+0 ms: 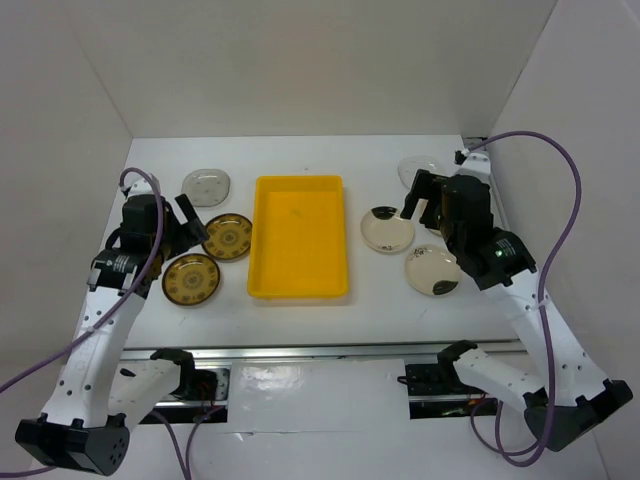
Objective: Place the plates into the plastic bin on the countertop
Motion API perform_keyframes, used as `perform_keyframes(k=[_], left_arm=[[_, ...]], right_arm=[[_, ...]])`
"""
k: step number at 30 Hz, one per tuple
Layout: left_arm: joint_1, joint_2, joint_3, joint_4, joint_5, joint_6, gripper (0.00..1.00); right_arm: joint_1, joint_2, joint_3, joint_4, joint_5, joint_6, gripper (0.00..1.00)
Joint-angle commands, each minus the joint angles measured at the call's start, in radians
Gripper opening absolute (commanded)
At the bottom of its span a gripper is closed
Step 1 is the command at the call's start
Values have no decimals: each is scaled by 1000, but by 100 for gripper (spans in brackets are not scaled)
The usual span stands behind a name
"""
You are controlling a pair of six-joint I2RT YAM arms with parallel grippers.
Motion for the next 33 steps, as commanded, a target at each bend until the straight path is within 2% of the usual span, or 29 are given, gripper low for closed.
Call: perform_keyframes(k=[1, 5, 9, 13, 17, 19, 28, 33], left_arm=[[14, -6, 5, 32, -28, -11, 100], [46, 8, -4, 21, -12, -20, 100], [87, 31, -4, 21, 63, -11, 100], [100, 22, -15, 46, 105, 1, 100], [100, 2, -33, 64, 162, 23, 100], [100, -9, -56, 101, 249, 59, 100], [100, -9, -65, 101, 280, 69, 100], [100, -9, -65, 110, 289, 69, 100]], right_arm=[[-4, 1, -11, 9, 29, 8, 100], [-4, -21, -73, 80, 17, -3, 100], [-59, 4, -177, 211, -104, -18, 100], [-172, 146, -217, 300, -291, -9, 100], [-239, 286, -274, 421, -336, -10, 100], [-268, 388, -289, 502, -391, -38, 100], [-320, 559, -298, 615, -453, -86, 93], [-368, 617, -289, 651, -491, -105, 93]])
